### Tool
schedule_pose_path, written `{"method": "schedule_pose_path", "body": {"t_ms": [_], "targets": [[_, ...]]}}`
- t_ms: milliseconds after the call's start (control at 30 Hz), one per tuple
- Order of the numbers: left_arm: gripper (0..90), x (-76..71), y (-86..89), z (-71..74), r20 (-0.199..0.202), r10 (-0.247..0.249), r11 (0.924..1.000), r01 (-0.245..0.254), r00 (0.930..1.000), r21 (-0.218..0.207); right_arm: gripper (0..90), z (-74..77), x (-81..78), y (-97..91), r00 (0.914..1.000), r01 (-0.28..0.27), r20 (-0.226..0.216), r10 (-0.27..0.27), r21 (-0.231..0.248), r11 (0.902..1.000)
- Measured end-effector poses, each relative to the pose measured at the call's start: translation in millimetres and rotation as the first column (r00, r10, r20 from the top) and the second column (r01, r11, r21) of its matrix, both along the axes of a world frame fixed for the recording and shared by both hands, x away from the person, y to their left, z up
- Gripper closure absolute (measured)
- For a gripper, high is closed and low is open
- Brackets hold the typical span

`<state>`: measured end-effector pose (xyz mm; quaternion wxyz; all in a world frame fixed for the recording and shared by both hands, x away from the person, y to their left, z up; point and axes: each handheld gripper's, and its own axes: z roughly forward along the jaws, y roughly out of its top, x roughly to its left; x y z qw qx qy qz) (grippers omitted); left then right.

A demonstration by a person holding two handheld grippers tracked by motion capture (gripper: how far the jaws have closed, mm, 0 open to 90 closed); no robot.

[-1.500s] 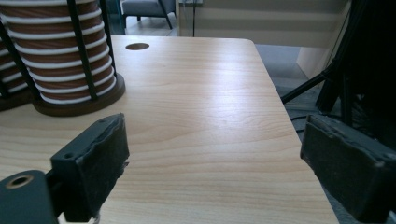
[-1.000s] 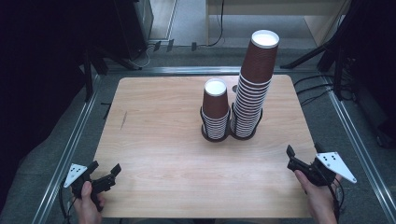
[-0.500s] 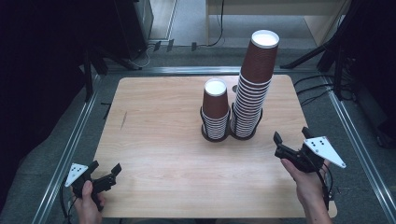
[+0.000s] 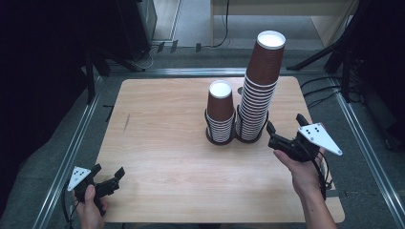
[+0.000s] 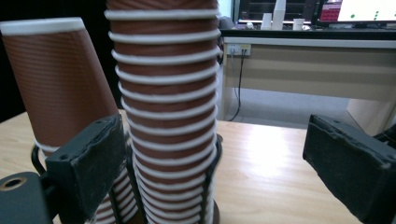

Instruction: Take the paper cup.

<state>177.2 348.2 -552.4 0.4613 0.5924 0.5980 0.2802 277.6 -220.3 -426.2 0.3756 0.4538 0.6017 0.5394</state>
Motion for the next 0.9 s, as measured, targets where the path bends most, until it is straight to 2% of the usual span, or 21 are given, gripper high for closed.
{"method": "schedule_pose_path", "body": {"t_ms": [200, 667, 900], "targets": [[0.3, -0.5, -1.0, -0.1, 0.003, -0.002, 1.0000, 0.002, 1.0000, 0.004, 2.9, 17.1, 10.4, 15.7, 0.9996, -0.009, 0.027, 0.009, 0.017, 0.9998], [0.3, -1.3, -1.2, -0.4, 0.003, -0.010, 0.9999, 0.010, 0.9999, 0.000, 0.5, 49.3, 27.6, 43.2, 0.9971, -0.033, 0.069, 0.032, 0.012, 0.9994], [0.3, -1.0, -1.4, -0.5, 0.001, -0.015, 0.9999, 0.014, 0.9999, 0.005, 0.0, 59.7, 34.8, 52.3, 0.9966, -0.017, 0.081, 0.014, 0.037, 0.9992]]}}
